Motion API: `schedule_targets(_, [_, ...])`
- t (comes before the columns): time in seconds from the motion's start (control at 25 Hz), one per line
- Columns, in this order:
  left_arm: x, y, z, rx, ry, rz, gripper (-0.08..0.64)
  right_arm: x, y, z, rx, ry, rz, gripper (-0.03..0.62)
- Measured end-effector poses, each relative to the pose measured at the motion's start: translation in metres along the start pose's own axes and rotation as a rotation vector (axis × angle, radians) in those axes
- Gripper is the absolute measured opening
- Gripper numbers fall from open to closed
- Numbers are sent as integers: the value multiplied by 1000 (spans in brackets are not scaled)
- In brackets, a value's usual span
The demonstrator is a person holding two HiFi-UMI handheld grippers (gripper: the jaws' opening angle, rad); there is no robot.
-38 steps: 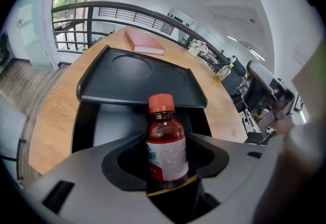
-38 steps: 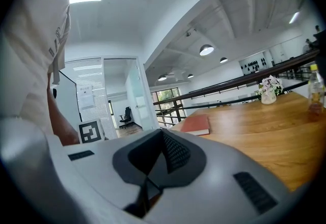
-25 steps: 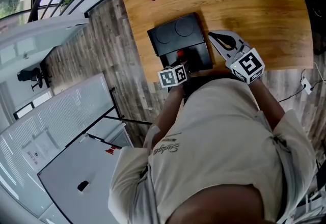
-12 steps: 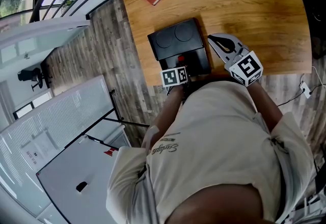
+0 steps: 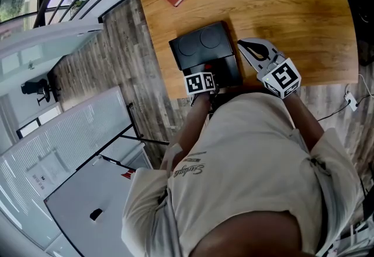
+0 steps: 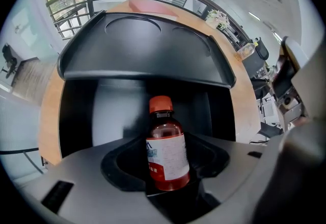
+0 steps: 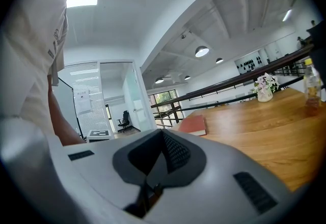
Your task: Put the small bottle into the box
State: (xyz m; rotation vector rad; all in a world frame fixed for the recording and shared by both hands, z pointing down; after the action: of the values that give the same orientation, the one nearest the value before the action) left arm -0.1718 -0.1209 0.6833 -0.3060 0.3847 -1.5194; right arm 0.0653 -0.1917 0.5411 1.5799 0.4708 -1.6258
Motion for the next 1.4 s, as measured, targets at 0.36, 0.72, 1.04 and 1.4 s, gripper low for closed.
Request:
schedule_targets(0.36, [1, 2, 0, -43, -4, 1, 249, -2, -10, 1, 15, 0, -2, -5])
schedule_targets(0.72, [-5, 3, -8, -95, 59, 7, 249, 5, -26, -8, -12, 12, -21, -5])
schedule_targets(1.04, [2, 6, -28, -183, 165, 8, 249, 11, -49, -11, -19, -11, -47, -6])
schedule_targets(1.4, [32, 11, -69, -237, 273, 121, 238, 22, -69, 16, 27, -42, -72, -5])
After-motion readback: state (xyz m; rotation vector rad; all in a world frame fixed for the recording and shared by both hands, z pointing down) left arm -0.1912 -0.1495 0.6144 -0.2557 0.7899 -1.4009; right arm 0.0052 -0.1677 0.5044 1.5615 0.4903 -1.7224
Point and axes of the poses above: the fingertips, and each gripper's own axes: z forward along the fingers, y to its right, x out of its top, the point moved 7 cm from there along -z, backward along the fingers, and after that the axes turned 9 degrees about -x, right-handed, at the moved point
